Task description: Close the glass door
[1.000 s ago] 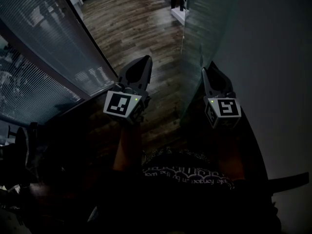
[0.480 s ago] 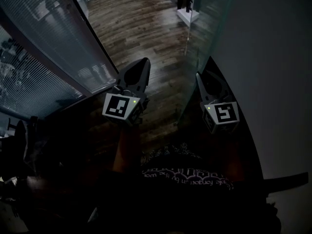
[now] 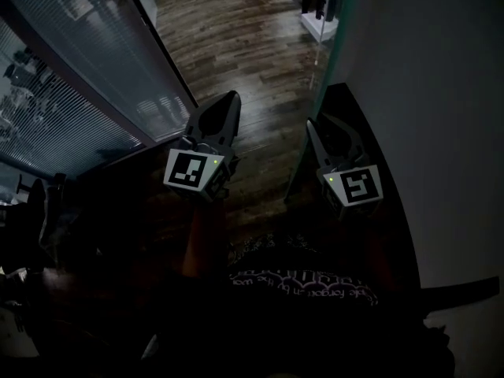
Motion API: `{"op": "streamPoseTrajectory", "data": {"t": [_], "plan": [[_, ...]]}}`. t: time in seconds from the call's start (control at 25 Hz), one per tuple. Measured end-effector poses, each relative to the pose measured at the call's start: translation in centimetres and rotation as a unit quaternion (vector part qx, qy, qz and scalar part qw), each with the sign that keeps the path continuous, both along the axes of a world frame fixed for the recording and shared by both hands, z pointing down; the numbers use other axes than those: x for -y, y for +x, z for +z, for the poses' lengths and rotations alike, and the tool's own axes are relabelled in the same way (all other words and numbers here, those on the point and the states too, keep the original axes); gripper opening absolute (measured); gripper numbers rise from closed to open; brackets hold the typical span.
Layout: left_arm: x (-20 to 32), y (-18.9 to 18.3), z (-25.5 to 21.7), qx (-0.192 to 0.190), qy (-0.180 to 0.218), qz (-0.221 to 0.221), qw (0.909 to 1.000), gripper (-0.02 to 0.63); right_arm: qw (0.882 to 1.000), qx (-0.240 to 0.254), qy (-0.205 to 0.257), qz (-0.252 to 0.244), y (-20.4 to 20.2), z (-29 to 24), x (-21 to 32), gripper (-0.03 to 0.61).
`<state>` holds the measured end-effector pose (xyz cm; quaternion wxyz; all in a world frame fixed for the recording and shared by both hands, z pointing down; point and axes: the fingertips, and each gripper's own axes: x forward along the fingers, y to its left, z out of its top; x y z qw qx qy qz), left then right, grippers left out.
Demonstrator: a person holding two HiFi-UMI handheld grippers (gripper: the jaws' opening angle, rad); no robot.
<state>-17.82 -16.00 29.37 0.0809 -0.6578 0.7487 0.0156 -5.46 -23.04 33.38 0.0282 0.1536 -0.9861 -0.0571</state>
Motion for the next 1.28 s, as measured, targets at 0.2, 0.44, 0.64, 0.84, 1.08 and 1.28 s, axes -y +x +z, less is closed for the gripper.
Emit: {"op": "streamPoseTrajectory", "data": {"t": [0.2, 0.44, 0.64, 0.84, 1.08, 1.28], "plan": [[-0.5, -0.7, 0.4, 0.002, -0.006, -0.021, 0.9998, 0.002, 0.999, -0.005, 0.012, -0.042, -1.0, 0.2, -0.3, 0.071], [-1.8, -2.9, 0.3, 0.004, -0.004, -0.053, 0.9986, 0.002, 0.996, -0.008, 0.021, -0.087, -3.1, 0.2, -1.2, 0.071], [-2.9, -4.8, 1.9, 0.01, -0.009, -0.07, 0.9974, 0.002, 0.991, -0.014, 0.07, -0.109, -5.8, 1.2, -2.2, 0.071], [-2.2, -7.1, 2.0, -0.013, -0.014, -0.11, 0.9938, 0.002, 0.995, -0.03, 0.013, -0.093, -7.0, 1.6, -1.8, 0.069], [-4.0, -9.5, 0.6, -0.017, 0.015, -0.166, 0.9859, 0.002, 0.988, -0.042, 0.03, -0.145, -9.8, 0.9, -2.4, 0.069], [-6.1, -11.0, 0.3, -0.003, 0.022, -0.201, 0.9793, 0.002, 0.983, -0.036, 0.039, -0.174, -12.0, 1.0, -3.9, 0.067]]}}
